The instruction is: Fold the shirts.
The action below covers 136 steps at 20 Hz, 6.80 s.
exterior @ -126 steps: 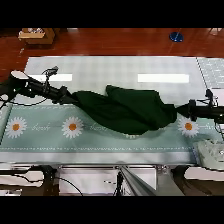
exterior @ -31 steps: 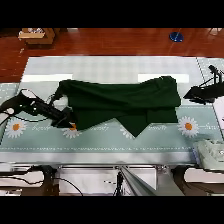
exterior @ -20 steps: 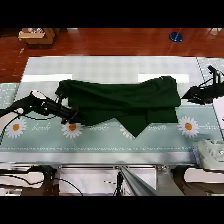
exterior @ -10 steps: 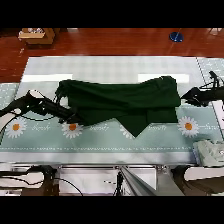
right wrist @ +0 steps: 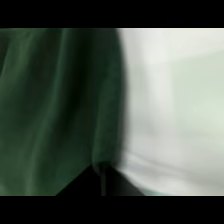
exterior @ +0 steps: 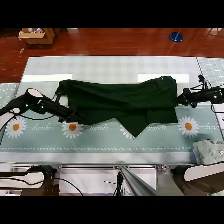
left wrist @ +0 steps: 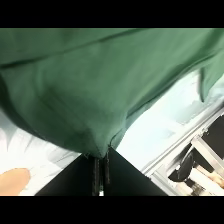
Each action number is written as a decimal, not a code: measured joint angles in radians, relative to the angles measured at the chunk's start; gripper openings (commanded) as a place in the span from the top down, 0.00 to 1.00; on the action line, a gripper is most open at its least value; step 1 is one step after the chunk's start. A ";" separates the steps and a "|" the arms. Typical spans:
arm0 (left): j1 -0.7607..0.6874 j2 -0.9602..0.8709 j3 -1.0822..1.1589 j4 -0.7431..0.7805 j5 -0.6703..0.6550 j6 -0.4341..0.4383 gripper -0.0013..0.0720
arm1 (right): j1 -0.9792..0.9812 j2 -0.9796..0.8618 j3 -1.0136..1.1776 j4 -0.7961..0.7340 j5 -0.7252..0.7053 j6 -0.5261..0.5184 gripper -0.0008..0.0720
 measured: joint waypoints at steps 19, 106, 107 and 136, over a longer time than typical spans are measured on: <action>0.277 0.521 1.211 -0.059 -0.021 -0.040 0.95 | -0.077 0.848 0.647 0.413 -0.035 0.180 0.94; 0.181 -0.162 0.573 0.334 -0.082 -0.113 0.29 | 0.213 -0.145 0.721 -0.594 0.362 0.312 0.32; 0.208 -0.123 0.510 0.334 -0.105 -0.097 0.28 | 0.182 -0.121 0.684 -0.563 0.380 0.301 0.32; 0.133 0.032 -0.148 0.071 0.061 0.053 0.95 | -0.100 0.215 -0.152 -0.272 0.222 0.104 0.32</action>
